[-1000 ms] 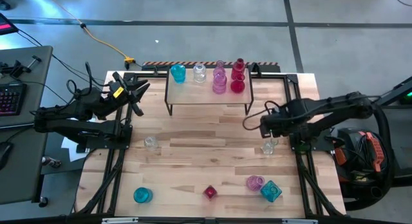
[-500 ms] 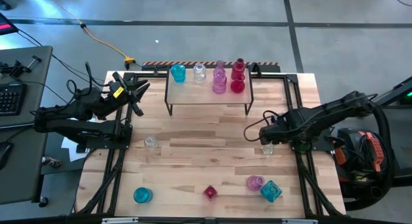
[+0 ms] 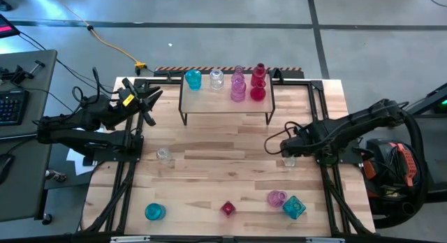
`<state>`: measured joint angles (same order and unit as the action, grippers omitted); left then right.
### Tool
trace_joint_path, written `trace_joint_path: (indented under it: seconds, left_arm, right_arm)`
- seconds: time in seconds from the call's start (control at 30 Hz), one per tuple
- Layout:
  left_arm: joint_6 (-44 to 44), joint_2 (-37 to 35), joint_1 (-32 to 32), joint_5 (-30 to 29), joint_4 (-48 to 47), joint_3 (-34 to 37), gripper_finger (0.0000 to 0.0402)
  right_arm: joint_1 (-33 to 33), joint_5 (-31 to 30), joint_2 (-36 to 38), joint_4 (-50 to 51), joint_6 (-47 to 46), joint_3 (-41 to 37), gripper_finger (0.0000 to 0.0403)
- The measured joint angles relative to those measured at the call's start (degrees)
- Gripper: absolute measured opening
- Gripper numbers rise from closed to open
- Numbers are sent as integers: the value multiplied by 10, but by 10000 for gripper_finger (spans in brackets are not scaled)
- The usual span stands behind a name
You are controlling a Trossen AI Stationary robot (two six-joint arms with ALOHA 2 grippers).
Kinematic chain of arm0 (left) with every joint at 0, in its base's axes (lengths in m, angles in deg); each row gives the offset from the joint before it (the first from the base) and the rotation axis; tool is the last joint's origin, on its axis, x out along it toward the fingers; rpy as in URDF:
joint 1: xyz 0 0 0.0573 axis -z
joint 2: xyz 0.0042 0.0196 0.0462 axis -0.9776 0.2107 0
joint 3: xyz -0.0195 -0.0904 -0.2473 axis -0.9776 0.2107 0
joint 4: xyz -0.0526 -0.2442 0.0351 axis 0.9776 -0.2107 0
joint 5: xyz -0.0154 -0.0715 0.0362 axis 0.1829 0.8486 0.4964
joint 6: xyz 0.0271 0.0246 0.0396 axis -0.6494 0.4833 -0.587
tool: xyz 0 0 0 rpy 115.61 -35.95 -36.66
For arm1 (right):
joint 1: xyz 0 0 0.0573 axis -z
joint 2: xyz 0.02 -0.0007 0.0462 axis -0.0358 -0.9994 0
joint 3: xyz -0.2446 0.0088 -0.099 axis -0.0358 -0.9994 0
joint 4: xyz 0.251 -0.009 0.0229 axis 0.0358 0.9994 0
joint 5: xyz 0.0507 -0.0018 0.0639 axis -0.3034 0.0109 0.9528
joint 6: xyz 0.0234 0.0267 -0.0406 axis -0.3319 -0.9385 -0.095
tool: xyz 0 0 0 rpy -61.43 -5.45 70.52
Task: Sort vases onto shelf
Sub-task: Put the right transparent vase on the shelf aligned with the other transparent vase
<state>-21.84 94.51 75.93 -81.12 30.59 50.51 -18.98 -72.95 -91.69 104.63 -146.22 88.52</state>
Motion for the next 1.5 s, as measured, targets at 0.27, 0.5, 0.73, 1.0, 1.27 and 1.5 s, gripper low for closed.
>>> trace_joint_path:
  seconds: [0.27, 0.5, 0.73, 1.0, 1.27, 1.5]
  left_arm:
    - [0, 1, 0, 0, 0, 0, 65]
    - [0, 1, 0, 0, 0, 0, 65]
    - [0, 1, 0, 0, 0, 0, 65]
    - [0, 1, 0, 0, 0, 0, 65]
    - [0, 1, 0, 0, 0, 0, 65]
    - [0, 1, 0, 0, 0, 0, 65]
  right_arm:
    - [0, 19, 0, -8, 0, 1, 73]
    - [0, 20, -1, -18, 0, 15, 73]
    - [0, 1, 0, 35, -4, 38, 73]
    - [0, 2, 0, 10, -4, 13, 73]
    - [0, 2, 0, -3, -4, 2, 73]
    - [0, -6, -1, -3, -5, 2, 73]
